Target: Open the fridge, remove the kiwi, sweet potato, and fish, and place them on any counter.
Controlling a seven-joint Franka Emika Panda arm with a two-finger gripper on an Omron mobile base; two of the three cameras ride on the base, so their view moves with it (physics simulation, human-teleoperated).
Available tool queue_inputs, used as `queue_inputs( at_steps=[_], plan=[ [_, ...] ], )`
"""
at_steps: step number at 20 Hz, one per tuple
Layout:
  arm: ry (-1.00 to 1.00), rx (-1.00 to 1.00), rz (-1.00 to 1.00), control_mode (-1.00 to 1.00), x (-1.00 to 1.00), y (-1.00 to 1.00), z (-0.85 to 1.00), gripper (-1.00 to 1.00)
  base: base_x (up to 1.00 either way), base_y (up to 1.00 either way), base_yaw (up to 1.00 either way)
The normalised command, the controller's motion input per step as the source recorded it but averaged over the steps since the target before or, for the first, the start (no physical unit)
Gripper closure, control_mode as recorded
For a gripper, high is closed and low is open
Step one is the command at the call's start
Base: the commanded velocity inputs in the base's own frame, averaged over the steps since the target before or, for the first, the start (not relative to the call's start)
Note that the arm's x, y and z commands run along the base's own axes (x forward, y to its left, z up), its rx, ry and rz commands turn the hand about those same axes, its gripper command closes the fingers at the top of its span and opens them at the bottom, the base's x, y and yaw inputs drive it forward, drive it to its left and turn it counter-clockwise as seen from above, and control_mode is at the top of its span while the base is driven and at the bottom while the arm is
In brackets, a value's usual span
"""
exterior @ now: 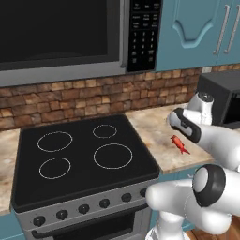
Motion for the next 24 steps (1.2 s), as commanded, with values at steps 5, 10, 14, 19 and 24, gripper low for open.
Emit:
queue_inputs(
  at_steps=[5, 10, 14, 19, 24],
  plan=[
    [0.07, 0.00, 0.04, -1.00, 0.98, -0.12, -0.54, 1.00, 0.00, 0.00, 0.00],
    [0.00, 0.00, 0.00, -1.00, 0.89, -0.28, -0.42, 1.00, 0.00, 0.00, 0.00],
    [0.00, 0.00, 0.00, -1.00, 0.66, -0.34, -0.58, 1.00, 0.00, 0.00, 0.00],
    [0.00, 0.00, 0.00, -1.00, 0.66, -0.24, -0.41, 1.00, 0.00, 0.00, 0.00],
    [0.00, 0.00, 0.00, -1.00, 0.67, -0.06, -0.17, -1.00, 0.00, 0.00, 0.00]
  ],
)
